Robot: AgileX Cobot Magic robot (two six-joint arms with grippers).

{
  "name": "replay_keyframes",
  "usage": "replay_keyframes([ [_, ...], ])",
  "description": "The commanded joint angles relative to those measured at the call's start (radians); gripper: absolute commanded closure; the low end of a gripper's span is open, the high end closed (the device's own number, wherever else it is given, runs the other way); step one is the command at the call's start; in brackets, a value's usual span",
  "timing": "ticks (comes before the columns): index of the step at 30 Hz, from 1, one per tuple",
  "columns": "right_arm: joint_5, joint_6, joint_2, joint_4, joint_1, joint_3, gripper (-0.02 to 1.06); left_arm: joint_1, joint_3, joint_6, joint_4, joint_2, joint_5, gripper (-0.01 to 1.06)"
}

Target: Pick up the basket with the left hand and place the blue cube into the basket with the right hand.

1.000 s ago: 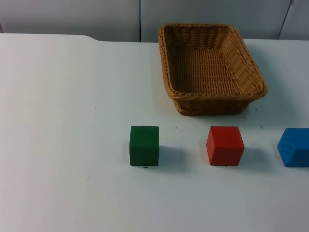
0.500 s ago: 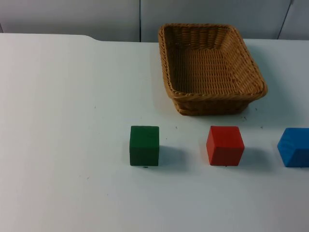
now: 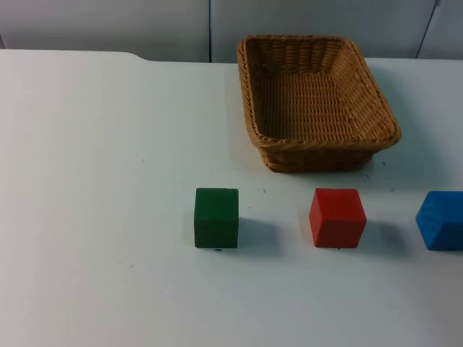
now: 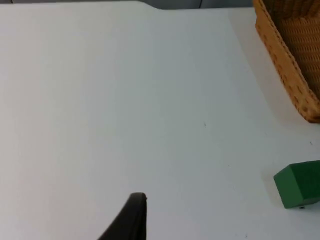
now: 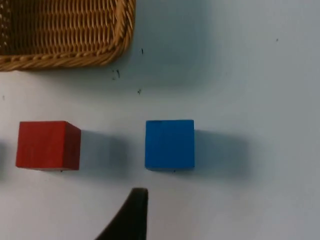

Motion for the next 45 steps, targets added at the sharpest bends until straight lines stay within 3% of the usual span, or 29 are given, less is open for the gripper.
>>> replay_keyframes([
  [1,-0.039,-0.008,0.059,0.001,0.002,-0.009,0.02,0.004,-0.045,0.065,-0.075,0.085,-0.038,0.00],
  [9,-0.073,-0.011,0.135,0.015,0.002,-0.009,0.02,0.004,-0.129,0.161,-0.172,0.258,-0.079,0.00],
  [12,-0.083,-0.060,0.163,0.053,0.002,-0.009,0.02,0.004,-0.149,0.206,-0.221,0.313,-0.087,0.00],
  [21,-0.099,-0.094,0.283,0.081,0.002,-0.009,0.02,0.002,-0.282,0.396,-0.403,0.578,-0.090,0.00],
  [29,-0.130,-0.094,0.349,0.081,0.023,-0.011,0.02,0.002,-0.423,0.400,-0.405,0.754,-0.069,0.00],
  [41,-0.159,-0.089,0.453,0.074,0.054,-0.011,0.02,-0.003,-0.666,0.561,-0.617,1.044,0.038,0.00],
  [45,-0.177,-0.087,0.455,0.074,0.054,-0.011,0.02,-0.034,-0.808,0.582,-0.649,1.176,0.111,0.00],
])
